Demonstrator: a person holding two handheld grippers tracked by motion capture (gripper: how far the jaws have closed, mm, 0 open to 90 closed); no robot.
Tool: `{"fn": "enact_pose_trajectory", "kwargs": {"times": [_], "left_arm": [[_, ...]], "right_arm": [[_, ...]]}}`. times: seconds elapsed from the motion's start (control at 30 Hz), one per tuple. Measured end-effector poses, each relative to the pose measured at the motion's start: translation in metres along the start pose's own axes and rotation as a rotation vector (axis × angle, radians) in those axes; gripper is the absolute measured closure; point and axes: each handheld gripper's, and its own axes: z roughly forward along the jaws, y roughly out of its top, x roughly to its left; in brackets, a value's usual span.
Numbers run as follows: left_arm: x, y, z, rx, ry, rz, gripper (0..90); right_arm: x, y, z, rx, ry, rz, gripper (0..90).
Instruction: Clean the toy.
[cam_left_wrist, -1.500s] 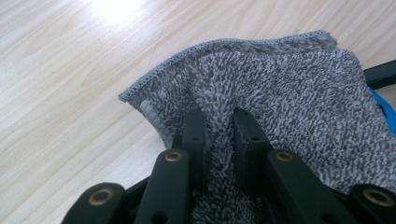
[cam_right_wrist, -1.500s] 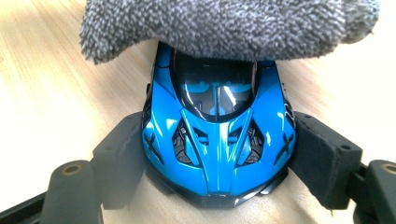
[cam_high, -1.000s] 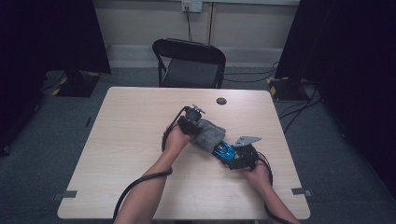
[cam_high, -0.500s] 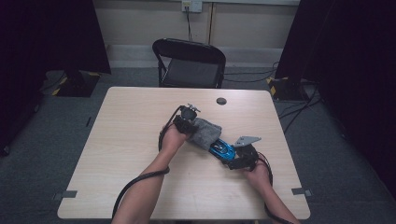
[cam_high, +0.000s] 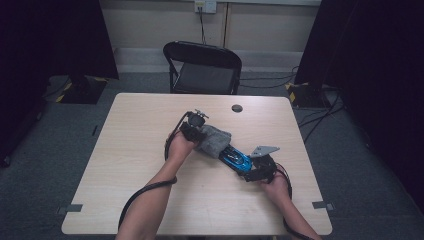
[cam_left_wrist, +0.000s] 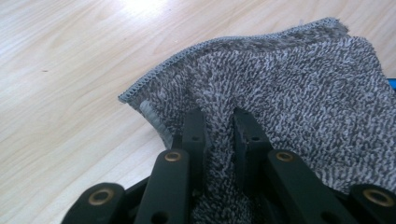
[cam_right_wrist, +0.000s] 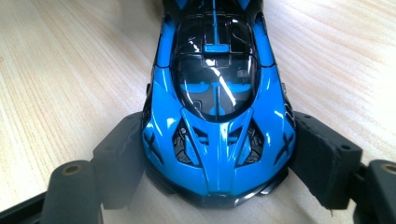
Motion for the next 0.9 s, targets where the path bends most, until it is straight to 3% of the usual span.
{"fn": "enact_pose_trajectory", "kwargs": {"times": [0.67, 0.9], "left_arm": [[0.022, -0.013, -0.008, 0.018, 0.053, -0.025, 77.2], [0.030, -0.017, -0.018, 0.009, 0.086, -0.022, 77.2]], "right_arm": [[0.000, 0.000, 0.000, 0.000, 0.000, 0.000, 24.0], [0.000, 0.000, 0.000, 0.000, 0.000, 0.000, 24.0]]}}
